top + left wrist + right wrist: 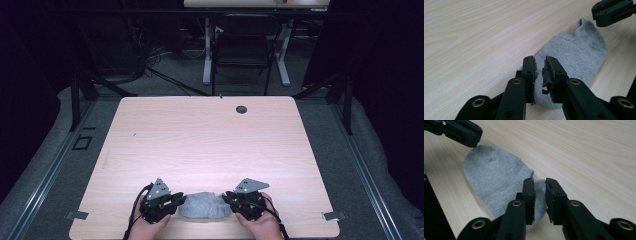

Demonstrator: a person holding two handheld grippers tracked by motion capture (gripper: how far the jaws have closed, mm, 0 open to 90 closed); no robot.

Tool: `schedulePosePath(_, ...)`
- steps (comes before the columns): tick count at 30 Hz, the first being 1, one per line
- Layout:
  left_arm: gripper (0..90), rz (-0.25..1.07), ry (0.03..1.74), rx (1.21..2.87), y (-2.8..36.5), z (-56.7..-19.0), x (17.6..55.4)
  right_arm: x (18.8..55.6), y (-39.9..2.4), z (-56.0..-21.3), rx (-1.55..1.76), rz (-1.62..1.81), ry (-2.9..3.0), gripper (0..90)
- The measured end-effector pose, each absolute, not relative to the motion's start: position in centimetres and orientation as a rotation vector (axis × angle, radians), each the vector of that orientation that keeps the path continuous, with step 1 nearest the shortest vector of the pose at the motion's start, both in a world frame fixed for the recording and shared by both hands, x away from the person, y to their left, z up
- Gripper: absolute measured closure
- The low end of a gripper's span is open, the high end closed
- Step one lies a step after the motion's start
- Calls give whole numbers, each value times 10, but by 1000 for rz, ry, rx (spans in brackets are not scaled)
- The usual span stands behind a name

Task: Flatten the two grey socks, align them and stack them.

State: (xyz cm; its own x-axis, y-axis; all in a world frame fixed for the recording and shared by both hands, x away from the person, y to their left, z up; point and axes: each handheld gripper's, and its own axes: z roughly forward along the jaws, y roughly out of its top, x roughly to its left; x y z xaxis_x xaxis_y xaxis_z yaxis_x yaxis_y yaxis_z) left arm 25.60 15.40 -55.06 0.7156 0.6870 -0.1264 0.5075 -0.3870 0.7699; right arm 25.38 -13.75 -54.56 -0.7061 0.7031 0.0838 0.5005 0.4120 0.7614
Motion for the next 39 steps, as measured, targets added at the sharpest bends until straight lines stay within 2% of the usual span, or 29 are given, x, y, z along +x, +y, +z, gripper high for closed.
schedulePosePath(6,727,278,868,2116,147,-553,251,249,-126,-548,977,1163,2452,707)
schedulePosePath(10,640,267,868,2134,144,-559,250,252,-122,-559,978,1121,2494,632)
schedulePosePath(13,622,252,862,2140,144,-561,251,253,-123,-561,979,1120,2505,617)
schedulePosePath(27,567,212,847,2189,141,-573,250,254,-123,-572,1008,1080,2542,612)
schedulePosePath(39,573,227,851,2183,142,-575,255,260,-125,-574,1022,1089,2541,626)
